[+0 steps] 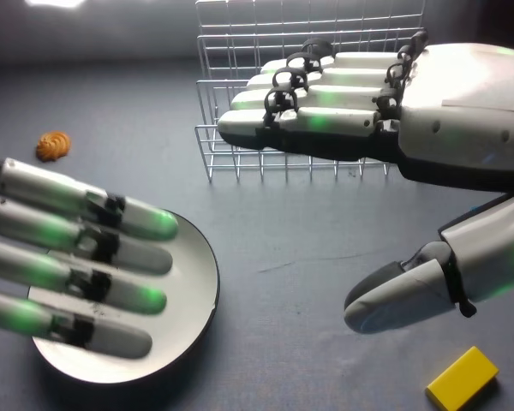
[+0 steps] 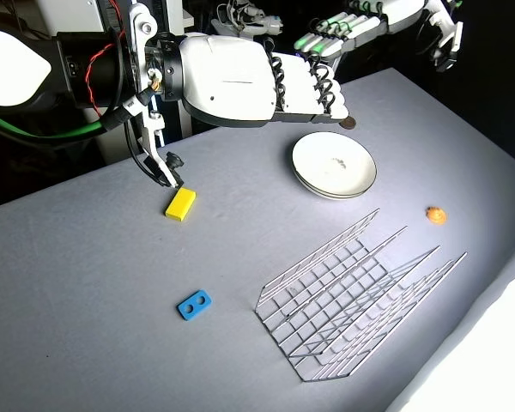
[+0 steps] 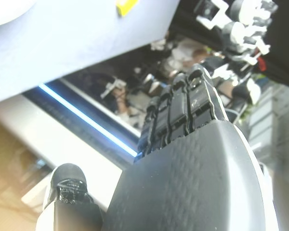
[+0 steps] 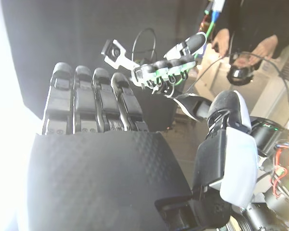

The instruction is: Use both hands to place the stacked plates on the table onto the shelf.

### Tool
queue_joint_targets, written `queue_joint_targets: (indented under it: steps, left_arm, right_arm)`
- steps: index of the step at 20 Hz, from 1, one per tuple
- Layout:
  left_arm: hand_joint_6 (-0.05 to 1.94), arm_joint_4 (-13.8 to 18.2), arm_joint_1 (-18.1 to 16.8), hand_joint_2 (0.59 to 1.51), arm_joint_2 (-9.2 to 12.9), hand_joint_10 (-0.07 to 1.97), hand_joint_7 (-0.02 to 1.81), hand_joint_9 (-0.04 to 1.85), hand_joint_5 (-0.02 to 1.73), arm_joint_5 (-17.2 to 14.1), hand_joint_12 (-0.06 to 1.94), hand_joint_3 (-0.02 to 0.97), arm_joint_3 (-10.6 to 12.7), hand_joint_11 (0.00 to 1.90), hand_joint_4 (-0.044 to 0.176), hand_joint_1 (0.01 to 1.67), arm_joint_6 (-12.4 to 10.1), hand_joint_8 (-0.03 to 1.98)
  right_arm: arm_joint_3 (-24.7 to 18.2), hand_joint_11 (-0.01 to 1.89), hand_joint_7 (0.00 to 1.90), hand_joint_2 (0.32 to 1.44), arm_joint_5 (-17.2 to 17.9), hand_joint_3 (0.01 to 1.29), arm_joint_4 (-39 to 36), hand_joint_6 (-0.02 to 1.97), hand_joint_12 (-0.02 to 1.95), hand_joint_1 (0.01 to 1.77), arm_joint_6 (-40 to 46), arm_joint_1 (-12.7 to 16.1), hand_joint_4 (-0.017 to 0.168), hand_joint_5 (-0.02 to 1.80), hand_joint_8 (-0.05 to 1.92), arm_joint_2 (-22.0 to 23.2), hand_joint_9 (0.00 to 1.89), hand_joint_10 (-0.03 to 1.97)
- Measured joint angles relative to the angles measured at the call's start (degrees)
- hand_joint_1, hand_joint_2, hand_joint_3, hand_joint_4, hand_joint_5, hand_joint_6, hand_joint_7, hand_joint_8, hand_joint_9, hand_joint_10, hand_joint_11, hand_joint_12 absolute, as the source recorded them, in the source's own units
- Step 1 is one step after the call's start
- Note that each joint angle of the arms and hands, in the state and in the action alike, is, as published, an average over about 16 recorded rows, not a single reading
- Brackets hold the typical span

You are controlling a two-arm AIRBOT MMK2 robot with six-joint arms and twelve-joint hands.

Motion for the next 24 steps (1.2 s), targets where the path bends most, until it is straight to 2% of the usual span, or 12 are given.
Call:
queue_joint_targets:
  steps: [6, 11, 16, 24]
  left_arm:
    - [-0.01, 2.36, 2.15, 1.046, -0.25, 0.01, 0.02, 0.02, 0.02, 3.74, -0.01, 0.025, -1.56, 0.02, -0.001, 0.02, -1.53, -0.02]
    - [-0.01, 3.79, 5.31, 1.051, -1.35, 0.01, 0.02, 0.02, 0.02, 7.46, -0.01, 0.025, -0.83, 0.02, -0.002, 0.02, -1.87, -0.01]
    - [-0.01, 5.53, 9.20, 1.061, -3.03, 0.01, 0.02, 0.02, 0.02, 11.19, -0.01, 0.026, 1.85, 0.02, -0.002, 0.02, -1.81, -0.01]
    - [-0.01, 7.00, 14.71, 1.074, -6.25, 0.01, 0.02, 0.02, 0.02, 15.63, -0.01, 0.025, 7.87, 0.02, -0.001, 0.02, -1.78, -0.01]
  right_arm:
    - [-0.02, 0.02, 0.02, 0.97, 0.13, 0.03, 0.20, 0.03, -0.01, 0.21, -0.09, 0.01, -0.004, 0.02, 0.01, -0.10, 0.02, 0.00]
    - [-0.04, 0.02, 0.02, 0.98, 0.47, 0.03, 0.25, 0.03, -0.01, 0.22, -0.19, 0.01, -0.005, 0.02, 0.01, -0.10, 0.02, 0.00]
    - [-0.06, 0.02, 0.02, 1.00, 0.91, 0.03, 0.24, 0.03, -0.01, 0.23, -0.34, 0.01, -0.006, 0.02, 0.01, -0.10, 0.02, 0.01]
    - [-0.08, 0.02, 0.02, 1.01, 1.36, 0.03, 0.23, 0.03, -0.01, 0.36, -0.70, -0.04, -0.007, 0.02, 0.01, -0.10, 0.02, 0.01]
